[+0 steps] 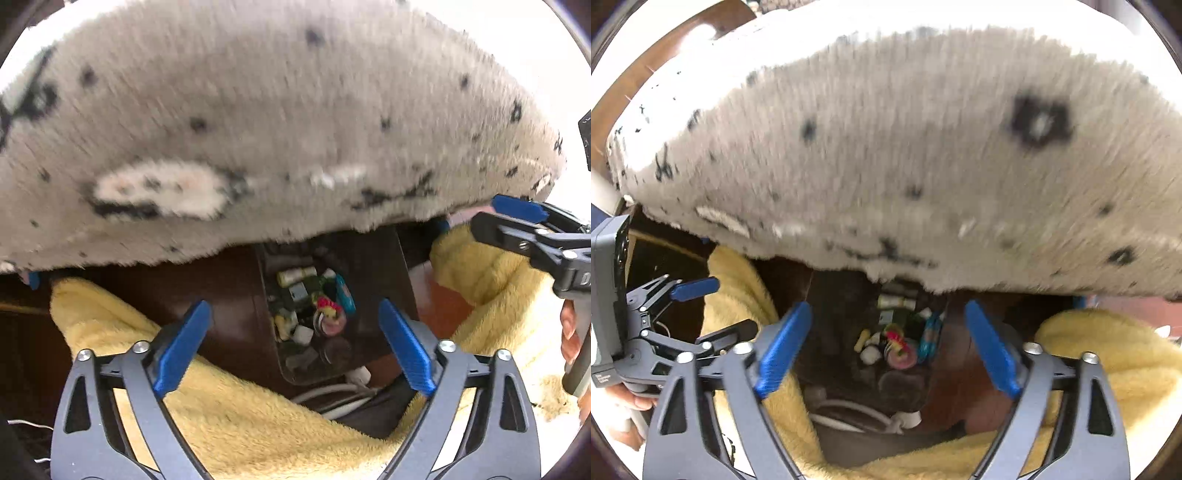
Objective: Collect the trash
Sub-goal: 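Open both tools to drop the tape roll and toy into the bin, then move both tools back up over the green bottle on the bed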
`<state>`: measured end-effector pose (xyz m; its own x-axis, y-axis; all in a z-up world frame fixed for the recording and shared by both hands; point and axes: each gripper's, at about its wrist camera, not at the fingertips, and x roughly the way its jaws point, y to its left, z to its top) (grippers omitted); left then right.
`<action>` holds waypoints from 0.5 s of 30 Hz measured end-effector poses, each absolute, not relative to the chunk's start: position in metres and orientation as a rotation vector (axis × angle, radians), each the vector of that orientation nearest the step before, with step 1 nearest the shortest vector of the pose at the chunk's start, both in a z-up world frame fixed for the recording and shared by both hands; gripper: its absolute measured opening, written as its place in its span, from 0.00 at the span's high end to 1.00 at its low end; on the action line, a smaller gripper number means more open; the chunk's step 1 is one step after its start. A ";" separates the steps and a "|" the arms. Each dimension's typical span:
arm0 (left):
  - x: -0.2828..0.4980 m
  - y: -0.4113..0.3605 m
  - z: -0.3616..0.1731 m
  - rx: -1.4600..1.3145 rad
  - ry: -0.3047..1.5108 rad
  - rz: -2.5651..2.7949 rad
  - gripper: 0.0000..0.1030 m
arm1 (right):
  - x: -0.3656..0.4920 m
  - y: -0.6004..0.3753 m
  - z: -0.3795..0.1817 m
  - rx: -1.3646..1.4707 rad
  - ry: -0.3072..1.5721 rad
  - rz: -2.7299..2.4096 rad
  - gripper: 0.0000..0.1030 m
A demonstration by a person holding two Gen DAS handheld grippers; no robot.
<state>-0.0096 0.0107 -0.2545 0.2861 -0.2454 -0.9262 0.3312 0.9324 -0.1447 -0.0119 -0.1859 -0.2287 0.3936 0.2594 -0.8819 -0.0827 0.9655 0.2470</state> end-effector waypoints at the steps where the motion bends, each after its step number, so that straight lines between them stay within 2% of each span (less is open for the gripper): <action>1: -0.008 0.012 -0.248 0.082 1.204 -0.380 0.11 | -0.010 -0.189 -0.219 0.163 1.121 0.215 0.07; 4: -0.002 0.016 -0.219 0.080 1.131 -0.369 0.08 | -0.007 -0.199 -0.191 0.148 1.051 0.210 0.05; 15: 0.046 0.025 -0.127 0.088 0.905 -0.304 0.08 | 0.033 -0.222 -0.125 0.147 0.885 0.168 0.03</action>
<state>0.0462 0.0251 -0.1274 0.5779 -0.2229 -0.7851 0.2966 0.9536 -0.0524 0.0333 -0.2223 -0.1252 0.6216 0.2063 -0.7557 -0.0850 0.9768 0.1967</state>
